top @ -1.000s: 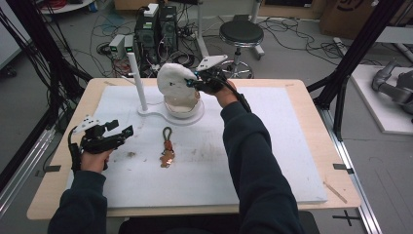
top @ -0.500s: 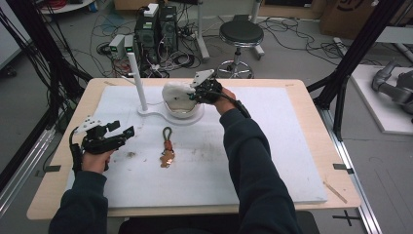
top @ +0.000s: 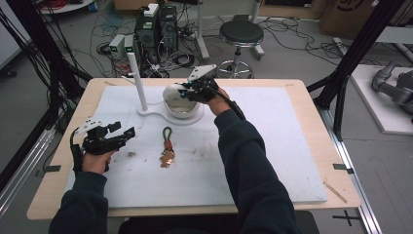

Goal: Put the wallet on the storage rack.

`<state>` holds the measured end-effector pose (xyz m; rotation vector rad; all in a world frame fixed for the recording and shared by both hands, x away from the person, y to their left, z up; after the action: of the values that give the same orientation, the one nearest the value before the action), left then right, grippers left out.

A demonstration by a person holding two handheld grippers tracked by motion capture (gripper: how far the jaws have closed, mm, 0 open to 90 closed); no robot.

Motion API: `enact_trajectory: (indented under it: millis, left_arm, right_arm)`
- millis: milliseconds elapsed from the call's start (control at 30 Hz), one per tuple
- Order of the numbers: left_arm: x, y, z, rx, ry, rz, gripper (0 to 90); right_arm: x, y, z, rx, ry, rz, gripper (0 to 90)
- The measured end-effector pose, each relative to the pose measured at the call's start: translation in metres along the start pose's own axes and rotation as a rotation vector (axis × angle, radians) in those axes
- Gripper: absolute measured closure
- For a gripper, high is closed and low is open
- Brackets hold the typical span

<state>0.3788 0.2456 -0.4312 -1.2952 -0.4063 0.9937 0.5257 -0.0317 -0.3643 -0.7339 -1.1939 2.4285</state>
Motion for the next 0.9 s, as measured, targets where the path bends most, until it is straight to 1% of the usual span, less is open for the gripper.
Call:
enact_trajectory:
  millis: [33, 67, 100, 133, 167, 200, 233, 267, 300, 333, 367, 400, 433, 467, 500, 533, 600, 633, 667, 700, 733, 767, 800, 833, 867, 900]
  left_arm:
    - [0.0, 0.0, 0.0, 0.001, -0.001, 0.002, 28.1]
    - [0.0, 0.0, 0.0, 0.001, -0.001, 0.002, 28.1]
    - [0.0, 0.001, 0.0, 0.005, 0.001, -0.002, 28.2]
    - [0.0, 0.001, 0.0, 0.005, 0.001, -0.002, 28.3]
    - [0.0, 0.001, 0.0, 0.006, 0.003, 0.0, 28.3]
    - [0.0, 0.001, 0.0, 0.006, 0.003, 0.0, 28.3]
    - [0.0, 0.001, 0.0, 0.006, 0.002, 0.001, 28.3]
    - [0.0, 0.001, 0.0, 0.007, 0.001, 0.002, 28.3]
    - [0.0, 0.001, 0.0, 0.005, 0.001, 0.004, 28.3]
    - [0.0, 0.001, 0.0, 0.006, 0.0, 0.003, 28.3]
    - [0.0, 0.001, 0.0, 0.003, 0.001, 0.005, 28.3]
    - [0.0, 0.001, 0.0, 0.003, 0.001, 0.005, 28.3]
    - [-0.001, 0.001, 0.0, 0.002, 0.01, 0.015, 28.3]
    - [-0.001, 0.001, 0.0, 0.002, 0.01, 0.015, 28.3]
    - [-0.001, 0.001, -0.001, 0.008, 0.019, 0.016, 28.3]
    - [-0.001, 0.001, -0.001, 0.008, 0.019, 0.016, 27.5]
    - [-0.002, 0.002, -0.002, 0.011, 0.012, 0.023, 22.2]
    - [-0.002, 0.002, -0.003, 0.011, 0.015, 0.026, 20.5]
    - [-0.002, 0.002, -0.003, 0.012, 0.02, 0.028, 19.5]
    - [-0.003, 0.003, -0.005, 0.018, 0.023, 0.027, 19.5]
    - [-0.004, 0.003, -0.005, 0.024, 0.023, 0.023, 19.5]
    - [-0.005, 0.003, -0.006, 0.026, 0.022, 0.018, 19.5]
    - [-0.006, 0.004, -0.006, 0.026, 0.029, 0.013, 19.4]
    - [-0.006, 0.004, -0.006, 0.026, 0.029, 0.013, 19.5]
    - [-0.008, 0.004, -0.007, 0.025, 0.031, 0.01, 19.5]
    - [-0.01, 0.005, -0.009, 0.038, 0.045, -0.015, 21.0]
  right_arm:
    - [0.001, 0.005, -0.003, 0.038, -0.012, -0.003, 74.0]
    - [0.001, 0.005, -0.003, 0.038, -0.012, -0.003, 74.0]
    - [0.001, 0.009, -0.004, 0.064, -0.035, -0.019, 74.0]
    - [0.001, 0.009, -0.004, 0.064, -0.035, -0.019, 74.0]
    - [0.001, 0.009, -0.002, 0.07, -0.03, -0.022, 70.4]
    - [0.001, 0.008, -0.001, 0.07, -0.025, -0.022, 64.7]
    - [0.0, 0.007, 0.002, 0.068, -0.023, -0.044, 56.9]
    - [-0.001, 0.007, 0.005, 0.055, -0.029, -0.078, 52.1]
    - [-0.002, 0.006, 0.009, 0.035, -0.038, -0.115, 49.6]
    - [-0.004, 0.007, 0.016, 0.01, -0.033, -0.136, 49.5]
    - [-0.005, 0.01, 0.023, -0.017, -0.018, -0.144, 48.8]
    - [-0.006, 0.013, 0.029, -0.013, -0.012, -0.152, 45.0]
    - [-0.008, 0.018, 0.035, 0.008, -0.023, -0.172, 40.3]
    - [-0.011, 0.024, 0.04, 0.021, -0.032, -0.204, 38.5]
    - [-0.014, 0.031, 0.049, -0.001, -0.015, -0.221, 39.7]
    - [-0.015, 0.036, 0.055, -0.025, 0.003, -0.226, 40.4]
    - [-0.019, 0.051, 0.069, -0.023, 0.027, -0.254, 36.5]
    - [-0.02, 0.06, 0.076, -0.022, 0.036, -0.279, 32.9]
    - [-0.022, 0.068, 0.082, 0.029, 0.028, -0.311, 28.1]
    - [-0.023, 0.077, 0.089, 0.053, 0.042, -0.332, 27.8]
    - [-0.022, 0.086, 0.097, 0.049, 0.058, -0.334, 27.6]
    - [-0.022, 0.096, 0.104, 0.081, 0.063, -0.338, 27.5]
    - [-0.02, 0.106, 0.112, 0.086, 0.087, -0.338, 26.9]
    - [-0.017, 0.115, 0.119, 0.094, 0.095, -0.346, 26.6]
    - [-0.017, 0.115, 0.119, 0.094, 0.095, -0.346, 26.6]
    - [-0.012, 0.137, 0.135, 0.11, 0.126, -0.357, 25.8]
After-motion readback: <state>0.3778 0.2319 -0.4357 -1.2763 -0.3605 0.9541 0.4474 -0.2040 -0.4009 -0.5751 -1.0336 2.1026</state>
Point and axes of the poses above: each handheld gripper's, and its own axes: z roughly backward along the jaws, y roughly out of its underside, x roughly to its left, the point moved 5 cm from there along -z, roughly forward along the jaws, and after that the axes turned 6 degrees about y, right-handed, at the moved point
